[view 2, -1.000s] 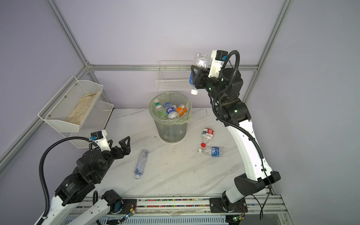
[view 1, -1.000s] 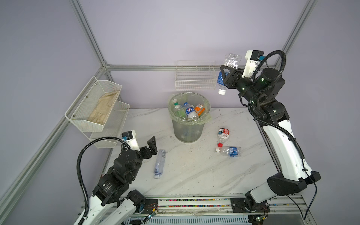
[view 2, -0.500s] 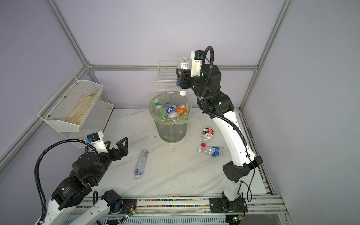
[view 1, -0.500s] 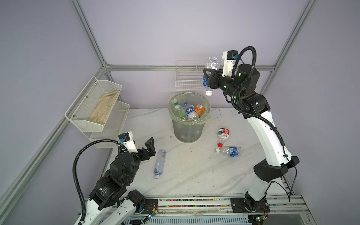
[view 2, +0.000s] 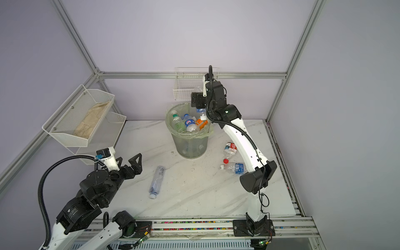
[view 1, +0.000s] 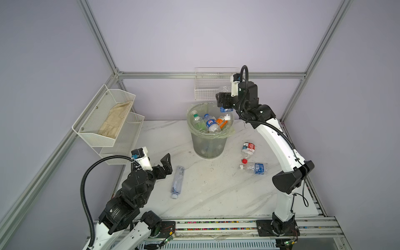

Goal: Throw the plastic bottles in the bin
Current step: Throw the plastic bottle into the trash bin.

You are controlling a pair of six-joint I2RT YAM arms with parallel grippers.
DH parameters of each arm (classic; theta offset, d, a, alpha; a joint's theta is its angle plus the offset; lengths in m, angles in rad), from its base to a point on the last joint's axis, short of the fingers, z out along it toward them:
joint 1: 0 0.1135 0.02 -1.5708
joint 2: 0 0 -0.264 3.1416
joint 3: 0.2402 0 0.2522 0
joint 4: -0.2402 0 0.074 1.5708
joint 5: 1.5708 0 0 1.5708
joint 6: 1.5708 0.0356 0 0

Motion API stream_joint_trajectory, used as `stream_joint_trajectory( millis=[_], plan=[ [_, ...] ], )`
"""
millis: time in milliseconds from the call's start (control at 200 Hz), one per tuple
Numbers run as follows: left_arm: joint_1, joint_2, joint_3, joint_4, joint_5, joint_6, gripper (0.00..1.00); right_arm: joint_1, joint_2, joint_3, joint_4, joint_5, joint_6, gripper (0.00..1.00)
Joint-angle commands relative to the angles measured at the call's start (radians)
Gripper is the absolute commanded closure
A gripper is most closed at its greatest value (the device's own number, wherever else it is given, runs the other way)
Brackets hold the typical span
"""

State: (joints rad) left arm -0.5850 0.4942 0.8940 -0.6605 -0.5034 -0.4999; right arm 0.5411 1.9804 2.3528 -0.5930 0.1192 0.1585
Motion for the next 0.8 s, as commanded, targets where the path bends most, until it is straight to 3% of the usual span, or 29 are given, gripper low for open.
stream_joint_trajectory(
  millis=[0,340,795],
  plan=[
    [-0.003,-0.013,0.019,-0.001,-0.015,0.022,0.00,0.006,0.008,0.070,-0.087,0.088,-0.019,0.03],
    [-0.003,-0.006,0.020,0.010,-0.014,0.019,0.00,0.017,-0.153,-0.034,0.017,0.066,-0.027,0.02],
    [-0.003,-0.011,0.004,0.010,-0.008,0.009,0.00,0.017,-0.227,-0.155,0.045,0.074,-0.027,0.03]
  ],
)
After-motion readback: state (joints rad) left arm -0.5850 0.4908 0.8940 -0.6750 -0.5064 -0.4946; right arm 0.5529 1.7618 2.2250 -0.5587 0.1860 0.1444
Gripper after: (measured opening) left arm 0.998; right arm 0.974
